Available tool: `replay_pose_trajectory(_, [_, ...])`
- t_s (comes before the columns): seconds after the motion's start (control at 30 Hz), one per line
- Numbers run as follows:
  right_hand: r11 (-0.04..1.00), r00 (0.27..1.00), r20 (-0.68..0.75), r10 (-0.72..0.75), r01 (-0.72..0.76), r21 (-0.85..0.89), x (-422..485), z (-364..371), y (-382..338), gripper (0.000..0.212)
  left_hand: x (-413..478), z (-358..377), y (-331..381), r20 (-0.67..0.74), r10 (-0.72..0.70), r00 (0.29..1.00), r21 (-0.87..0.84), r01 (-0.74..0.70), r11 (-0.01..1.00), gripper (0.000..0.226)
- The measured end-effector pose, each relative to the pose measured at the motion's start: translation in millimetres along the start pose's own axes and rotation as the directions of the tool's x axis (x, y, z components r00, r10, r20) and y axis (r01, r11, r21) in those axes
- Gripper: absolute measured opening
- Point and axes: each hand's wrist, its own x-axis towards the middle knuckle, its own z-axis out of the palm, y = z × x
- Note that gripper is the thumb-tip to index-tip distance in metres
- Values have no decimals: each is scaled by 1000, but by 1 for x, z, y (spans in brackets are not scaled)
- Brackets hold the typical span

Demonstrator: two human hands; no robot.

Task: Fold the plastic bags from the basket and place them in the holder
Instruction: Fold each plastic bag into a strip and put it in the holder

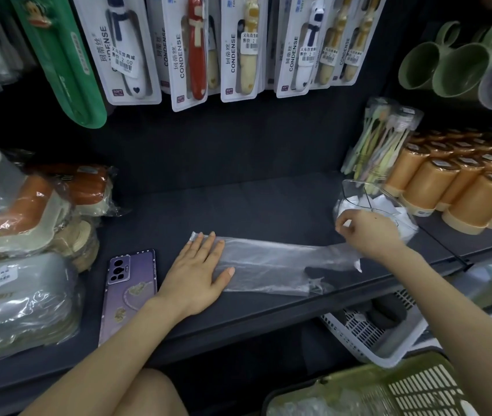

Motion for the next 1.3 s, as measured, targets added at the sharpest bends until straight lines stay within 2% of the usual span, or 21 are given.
replay_pose_trajectory(0.03, [995, 977, -207, -47, 27, -98, -3, 2, -2, 16, 0, 0, 0, 9, 1, 1000, -1, -1, 1000, 123])
replay_pose_trajectory(0.07, [986, 924, -360, -125, 75, -149, -8, 4, -10, 13, -1, -1, 0, 13, 1, 1000, -5, -1, 1000, 122])
replay_pose_trajectory(0.1, [977, 873, -444, -202, 146, -158, -16, 7, -22, 12, -1, -1, 1, 11, 2, 1000, -9, -2, 1000, 119])
replay_pose_trajectory(0.17, [953, 830, -470, -300, 285, -105, -34, 20, -56, 22, -1, -2, 1, 14, 10, 1000, -16, -9, 1000, 113])
replay_pose_trajectory(0.23, [923, 863, -340, -373, 381, -45, -51, 40, -95, 41, -2, -1, 1, 13, 11, 1000, -15, -11, 1000, 116])
replay_pose_trajectory(0.3, [902, 892, -134, -432, 429, -45, -64, 58, -123, 57, -2, -1, 0, 14, 5, 1000, -11, -4, 1000, 118])
replay_pose_trajectory(0.37, [912, 909, 75, -409, 410, -1, -71, 69, -124, 81, -2, -1, 1, 16, -9, 1000, -14, 9, 1000, 116])
replay_pose_trajectory(0.4, [926, 916, 134, -377, 376, 40, -73, 73, -115, 91, -2, -2, 2, 16, -19, 1000, -14, 19, 1000, 111])
replay_pose_trajectory(0.5, [955, 948, 118, -296, 296, 25, -73, 73, -75, 101, -1, -1, 1, 10, -36, 999, -18, 37, 999, 92])
replay_pose_trajectory(0.63, [990, 977, 166, -134, 139, -19, -76, 58, -15, 101, -1, 1, -1, 16, -34, 999, -3, 34, 999, 90])
replay_pose_trajectory(0.7, [997, 989, 132, -74, 78, -25, -78, 49, 5, 107, -1, 0, 0, 22, -29, 999, 6, 28, 1000, 91])
replay_pose_trajectory(0.77, [989, 989, -12, -149, 149, -4, -84, 42, 3, 97, -2, -1, 0, 32, -23, 999, 4, 23, 1000, 92])
replay_pose_trajectory(0.8, [965, 959, -124, -255, 260, 29, -89, 43, -5, 87, -2, -2, 1, 32, -22, 999, 0, 22, 1000, 92])
replay_pose_trajectory(0.87, [858, 835, -284, -471, 508, 72, -97, 52, -26, 62, -2, -2, 1, 42, -25, 999, 12, 24, 1000, 88])
replay_pose_trajectory(0.93, [766, 757, -336, -560, 628, 137, -100, 62, -43, 40, 0, -2, 0, 59, -36, 998, 23, 35, 999, 75])
replay_pose_trajectory(1.0, [730, 722, -389, -572, 664, 159, -98, 66, -50, 26, 1, -3, -1, 82, -40, 996, -7, 41, 999, 79])
replay_pose_trajectory(1.07, [724, 708, -393, -587, 676, 135, -95, 68, -52, 23, 2, -5, -3, 82, -41, 996, -69, 47, 997, 91])
replay_pose_trajectory(1.17, [747, 732, -384, -563, 650, 143, -94, 63, -52, 25, -3, -12, -3, 18, -40, 999, -250, 43, 967, 76])
replay_pose_trajectory(1.2, [756, 748, -378, -546, 634, 162, -93, 61, -51, 26, -7, -13, -3, -54, -14, 998, -272, -1, 962, 73])
replay_pose_trajectory(1.27, [782, 788, -359, -500, 589, 204, -91, 54, -44, 28, -17, -18, -1, -195, 82, 977, -235, -127, 964, 85])
replay_pose_trajectory(1.3, [802, 818, -338, -465, 551, 231, -90, 49, -40, 29, -22, -20, -1, -220, 132, 967, -224, -182, 957, 88])
